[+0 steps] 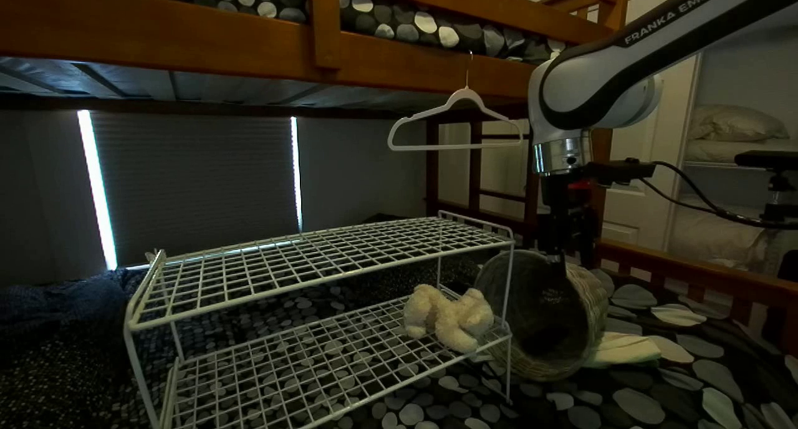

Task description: Pick up the basket and place it the right way up on the bed

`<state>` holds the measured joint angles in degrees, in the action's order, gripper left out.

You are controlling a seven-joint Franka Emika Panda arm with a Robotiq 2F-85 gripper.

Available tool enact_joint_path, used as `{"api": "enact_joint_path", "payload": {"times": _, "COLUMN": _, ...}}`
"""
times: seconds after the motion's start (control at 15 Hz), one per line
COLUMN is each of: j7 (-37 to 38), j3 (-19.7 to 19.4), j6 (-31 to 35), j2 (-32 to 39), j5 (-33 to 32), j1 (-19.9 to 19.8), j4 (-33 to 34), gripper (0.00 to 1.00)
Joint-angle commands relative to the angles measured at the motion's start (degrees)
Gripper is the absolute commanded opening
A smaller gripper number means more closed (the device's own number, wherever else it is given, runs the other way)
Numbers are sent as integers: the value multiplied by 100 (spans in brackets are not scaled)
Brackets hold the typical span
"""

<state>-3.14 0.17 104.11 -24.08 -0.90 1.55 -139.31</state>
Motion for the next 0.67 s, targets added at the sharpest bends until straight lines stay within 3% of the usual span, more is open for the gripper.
{"api": "enact_joint_path", "payload": {"times": 0.0, "j7": -1, "j3": 8, "j6": -9, "j2": 2, "j5": 3, "j1": -7, "j4": 7, "gripper": 100}}
{"api": "enact_joint_path", "payload": {"times": 0.33, "j7": -1, "j3": 8, "j6": -9, "j2": 2, "j5": 3, "j1": -7, "j4": 7, "gripper": 100}}
{"api": "enact_joint_path", "payload": {"times": 0.6, "j7": 969, "j3": 389, "j6": -685, "j2": 269, "j5": -692, "j1": -130, "j4": 309, "gripper": 100}}
